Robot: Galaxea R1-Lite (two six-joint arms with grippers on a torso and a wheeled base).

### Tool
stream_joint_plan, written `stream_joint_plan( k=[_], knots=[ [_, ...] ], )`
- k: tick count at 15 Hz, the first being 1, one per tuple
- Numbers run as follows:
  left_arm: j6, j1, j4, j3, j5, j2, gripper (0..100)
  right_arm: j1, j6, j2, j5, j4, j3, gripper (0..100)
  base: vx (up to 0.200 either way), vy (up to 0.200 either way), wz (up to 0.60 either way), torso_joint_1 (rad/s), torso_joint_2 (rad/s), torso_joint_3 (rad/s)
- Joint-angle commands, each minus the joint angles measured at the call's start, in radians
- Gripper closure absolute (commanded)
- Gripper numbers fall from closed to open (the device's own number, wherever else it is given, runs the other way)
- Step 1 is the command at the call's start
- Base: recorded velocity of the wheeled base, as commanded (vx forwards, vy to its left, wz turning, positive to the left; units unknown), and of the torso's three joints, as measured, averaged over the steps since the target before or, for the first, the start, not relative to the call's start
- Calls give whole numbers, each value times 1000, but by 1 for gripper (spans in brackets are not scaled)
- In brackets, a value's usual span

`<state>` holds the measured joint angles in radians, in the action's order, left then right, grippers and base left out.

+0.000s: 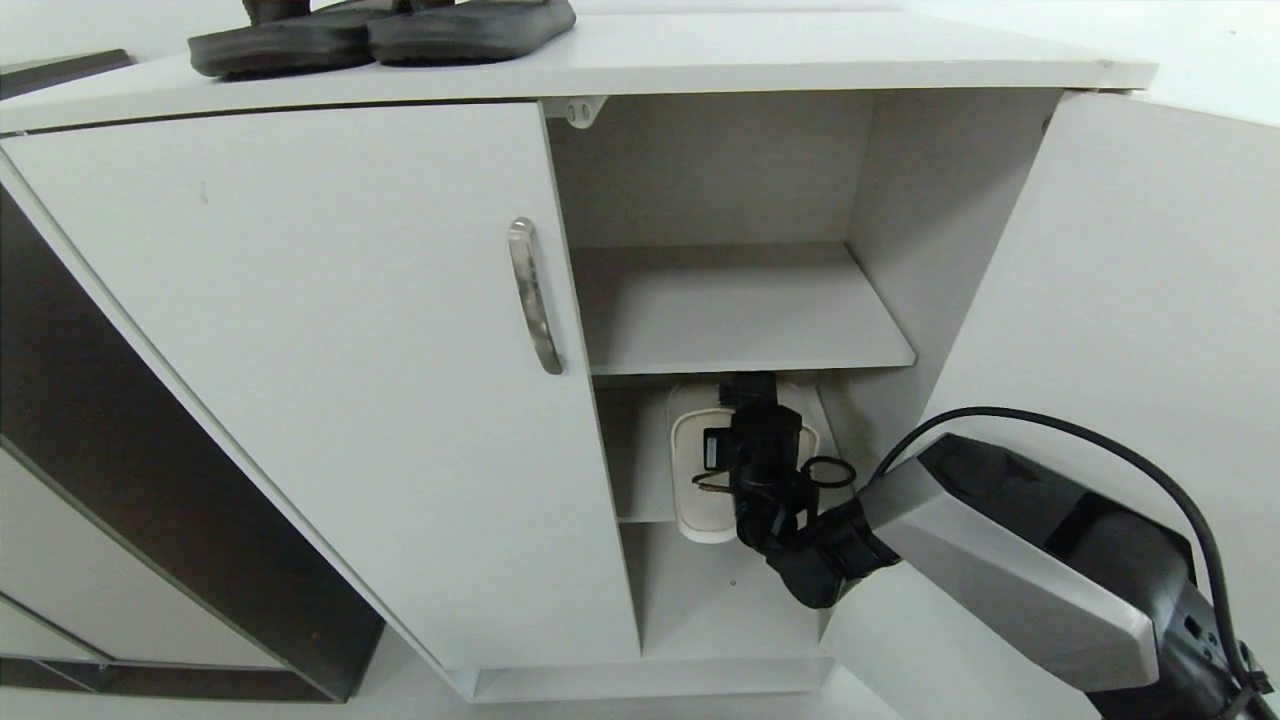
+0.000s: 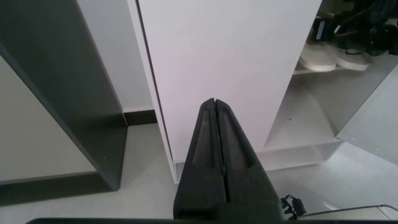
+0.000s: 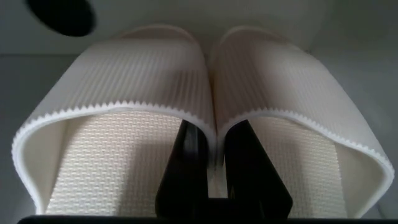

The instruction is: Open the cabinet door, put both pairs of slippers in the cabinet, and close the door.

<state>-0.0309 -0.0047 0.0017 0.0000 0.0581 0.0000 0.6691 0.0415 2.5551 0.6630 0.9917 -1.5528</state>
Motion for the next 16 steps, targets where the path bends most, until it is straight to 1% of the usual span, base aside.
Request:
stream_joint_plan(
  k=[1,2,6,10,16],
  knots=[
    [0,0,0,0,0,2,100,-6,0,8,-5,-16,-40,100,0,0,0,0,0,0],
    [0,0,0,0,0,2,100,-13,0,17,-13,-59,-75,100,0,0,0,0,0,0],
    [0,0,0,0,0,2,100,-28,0,28,-17,-110,-122,100,0,0,0,0,0,0],
    [0,0,0,0,0,2,100,-34,0,66,-17,-116,-161,100,0,0,0,0,0,0],
    [0,0,0,0,0,2,100,-36,-2,89,-17,-117,-171,100,0,0,0,0,0,0]
  ],
)
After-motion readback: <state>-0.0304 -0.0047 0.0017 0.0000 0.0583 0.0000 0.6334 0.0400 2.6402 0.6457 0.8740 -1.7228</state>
